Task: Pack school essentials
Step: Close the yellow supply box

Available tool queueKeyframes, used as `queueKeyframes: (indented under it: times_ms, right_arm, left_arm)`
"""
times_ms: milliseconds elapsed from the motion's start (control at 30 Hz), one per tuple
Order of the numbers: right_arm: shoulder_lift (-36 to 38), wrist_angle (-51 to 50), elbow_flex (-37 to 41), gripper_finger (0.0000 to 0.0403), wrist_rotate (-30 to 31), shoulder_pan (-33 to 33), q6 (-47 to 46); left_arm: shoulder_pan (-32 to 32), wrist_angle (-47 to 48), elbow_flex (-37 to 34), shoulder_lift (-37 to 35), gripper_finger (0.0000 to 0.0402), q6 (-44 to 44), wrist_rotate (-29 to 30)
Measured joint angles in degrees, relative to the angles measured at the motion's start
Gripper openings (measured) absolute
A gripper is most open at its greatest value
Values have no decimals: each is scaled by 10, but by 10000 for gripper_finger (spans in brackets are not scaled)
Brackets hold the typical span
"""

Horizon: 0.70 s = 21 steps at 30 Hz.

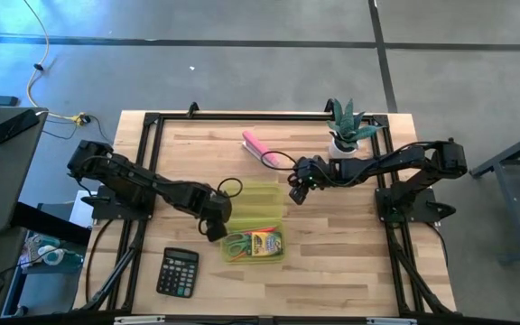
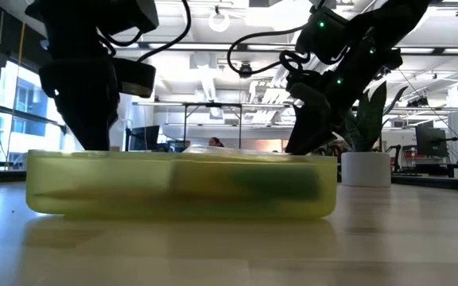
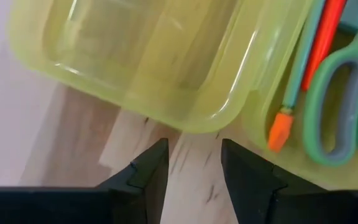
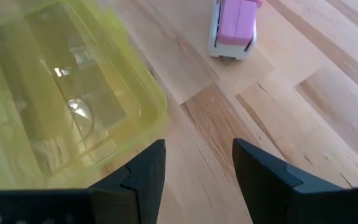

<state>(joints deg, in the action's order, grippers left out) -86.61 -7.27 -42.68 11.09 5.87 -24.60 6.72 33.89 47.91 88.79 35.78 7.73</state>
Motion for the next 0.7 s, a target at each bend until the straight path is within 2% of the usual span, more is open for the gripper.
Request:
queueKeyframes:
  times_ms: [233,367,533,700]
  right_arm:
    - [0,14,0,177,0,1,-14]
    - [0,57,0,177,-1,1,-26]
    - [0,110,0,177,-7,5,-38]
    - [-1,109,0,177,-10,14,-39]
  left_arm:
    - [22,123,45,-19,107,-4,9]
    - [59,118,53,-26,90,19,7]
    - [134,107,45,-27,68,100,-2]
    - [193,58,43,-27,38,161,18]
